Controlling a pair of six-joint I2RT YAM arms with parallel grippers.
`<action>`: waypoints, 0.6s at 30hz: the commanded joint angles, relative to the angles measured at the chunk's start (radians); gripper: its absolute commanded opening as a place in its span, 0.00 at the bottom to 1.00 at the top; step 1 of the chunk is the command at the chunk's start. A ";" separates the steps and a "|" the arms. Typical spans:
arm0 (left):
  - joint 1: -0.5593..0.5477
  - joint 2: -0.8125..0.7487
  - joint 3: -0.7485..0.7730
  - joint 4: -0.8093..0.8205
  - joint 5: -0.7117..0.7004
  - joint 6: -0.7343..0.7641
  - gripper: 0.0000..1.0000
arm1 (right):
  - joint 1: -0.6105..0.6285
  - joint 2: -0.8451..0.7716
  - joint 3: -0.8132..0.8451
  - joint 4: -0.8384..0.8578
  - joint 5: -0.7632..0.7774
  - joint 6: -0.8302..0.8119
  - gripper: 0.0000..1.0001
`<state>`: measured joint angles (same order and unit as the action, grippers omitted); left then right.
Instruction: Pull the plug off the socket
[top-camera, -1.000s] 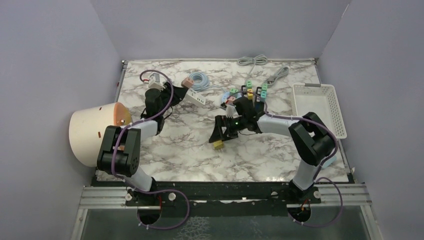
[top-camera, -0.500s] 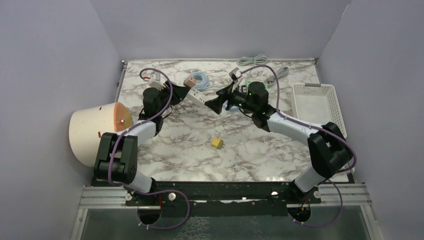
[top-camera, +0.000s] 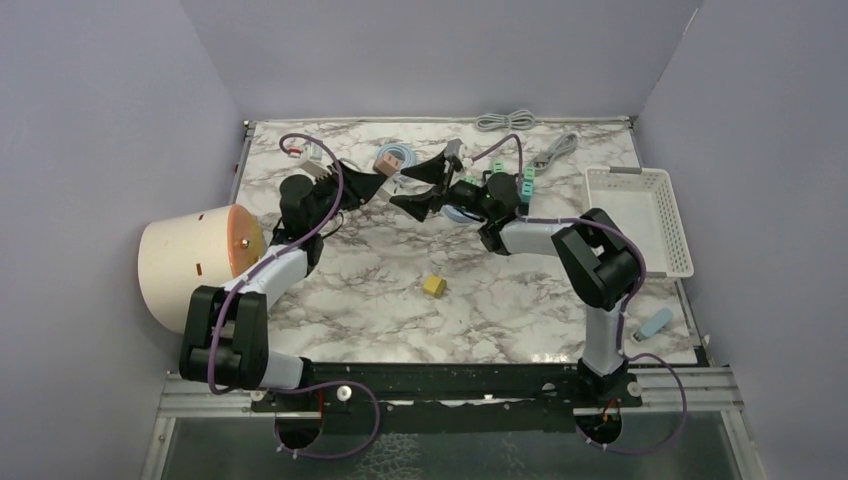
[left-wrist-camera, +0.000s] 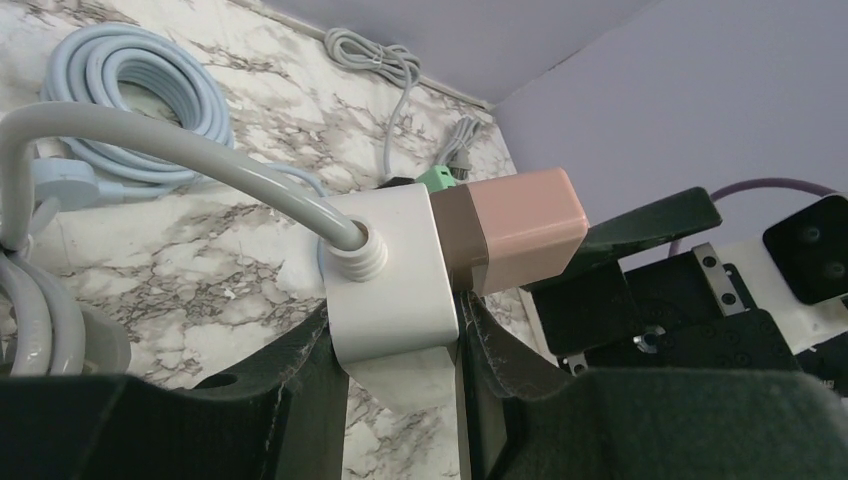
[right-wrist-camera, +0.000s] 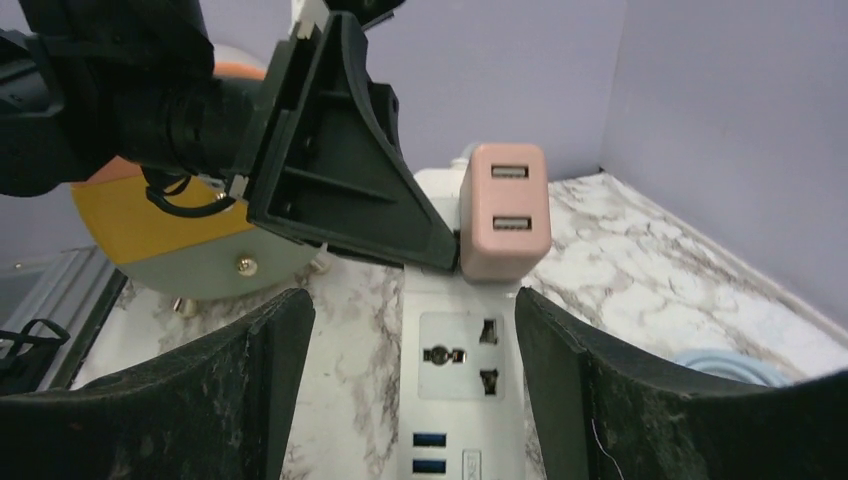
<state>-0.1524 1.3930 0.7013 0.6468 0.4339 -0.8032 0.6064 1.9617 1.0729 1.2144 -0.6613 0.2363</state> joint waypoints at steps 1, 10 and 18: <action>-0.004 -0.062 0.005 0.072 0.057 0.010 0.00 | -0.008 0.035 0.083 0.159 -0.081 0.041 0.78; -0.008 -0.067 0.013 0.070 0.091 0.013 0.00 | -0.008 0.097 0.203 0.101 -0.118 0.057 0.67; -0.015 -0.071 0.008 0.070 0.089 0.013 0.00 | -0.009 0.144 0.303 0.029 -0.159 0.078 0.50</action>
<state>-0.1612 1.3613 0.6987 0.6403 0.4915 -0.8055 0.5945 2.0773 1.3174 1.2770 -0.7643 0.2993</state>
